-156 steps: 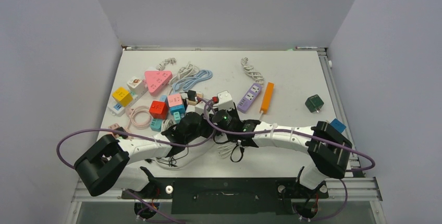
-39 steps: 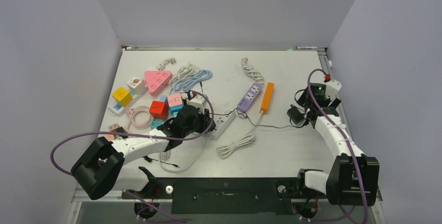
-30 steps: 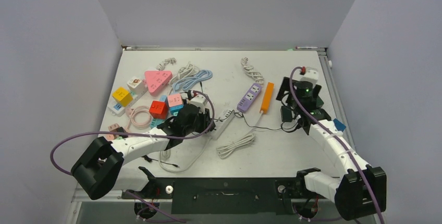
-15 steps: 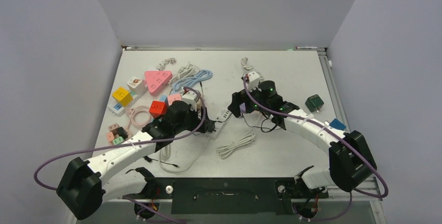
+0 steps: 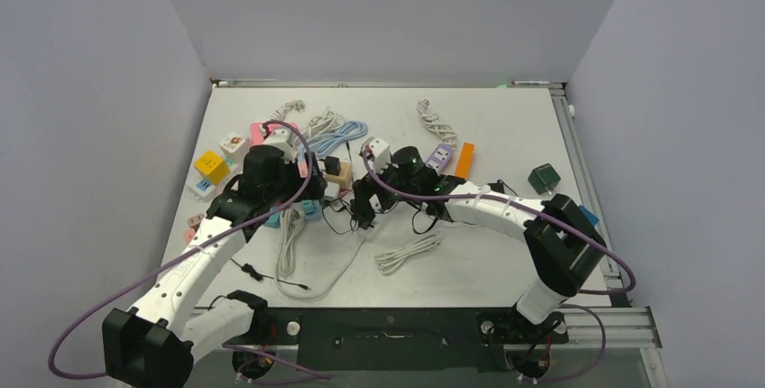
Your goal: Pull the plug off the socket
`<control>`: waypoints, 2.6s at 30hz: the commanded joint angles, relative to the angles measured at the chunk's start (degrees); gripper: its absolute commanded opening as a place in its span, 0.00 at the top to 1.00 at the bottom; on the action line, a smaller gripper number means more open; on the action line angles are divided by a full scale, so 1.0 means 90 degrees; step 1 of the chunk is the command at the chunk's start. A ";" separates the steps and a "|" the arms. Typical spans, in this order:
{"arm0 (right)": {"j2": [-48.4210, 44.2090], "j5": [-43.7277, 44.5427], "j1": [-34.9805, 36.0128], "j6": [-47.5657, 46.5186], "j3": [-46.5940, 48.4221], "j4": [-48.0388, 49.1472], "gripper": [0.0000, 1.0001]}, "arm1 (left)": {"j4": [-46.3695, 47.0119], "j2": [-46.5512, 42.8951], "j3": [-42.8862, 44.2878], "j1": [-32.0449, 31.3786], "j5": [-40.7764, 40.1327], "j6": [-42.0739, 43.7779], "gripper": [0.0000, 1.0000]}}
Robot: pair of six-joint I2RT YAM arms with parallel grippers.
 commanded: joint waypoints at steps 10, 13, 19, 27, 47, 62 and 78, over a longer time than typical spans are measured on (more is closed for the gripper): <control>0.0951 0.1051 0.0804 -0.0120 0.1011 -0.0152 0.47 | -0.0291 -0.0077 0.0324 0.0957 0.0060 0.0639 0.09; 0.0714 0.1387 0.0836 -0.0038 0.0861 0.0046 0.69 | -0.0280 -0.0112 0.0297 0.0963 0.0031 0.0675 0.08; -0.0034 0.2672 0.0823 0.0046 0.0542 -0.0050 0.95 | -0.0219 -0.0138 0.0266 0.0965 0.0089 0.0773 0.08; -0.2202 0.6487 0.0481 0.0304 0.0272 -0.1427 0.95 | -0.0127 -0.0200 0.0190 0.0935 0.0477 0.0831 0.08; -0.3468 1.0326 -0.1926 0.0134 0.1417 -0.3774 0.95 | -0.0113 0.0016 0.0197 -0.0180 0.0709 0.1114 0.07; -0.2832 0.6537 -0.3935 0.1842 -0.0765 -0.2945 0.78 | -0.0095 0.0500 0.0226 -0.0717 0.1298 0.1135 0.06; -0.3615 0.5519 -0.4170 0.1377 -0.0842 -0.2463 0.10 | 0.0067 0.0513 0.0181 -0.0798 0.1547 0.0792 0.05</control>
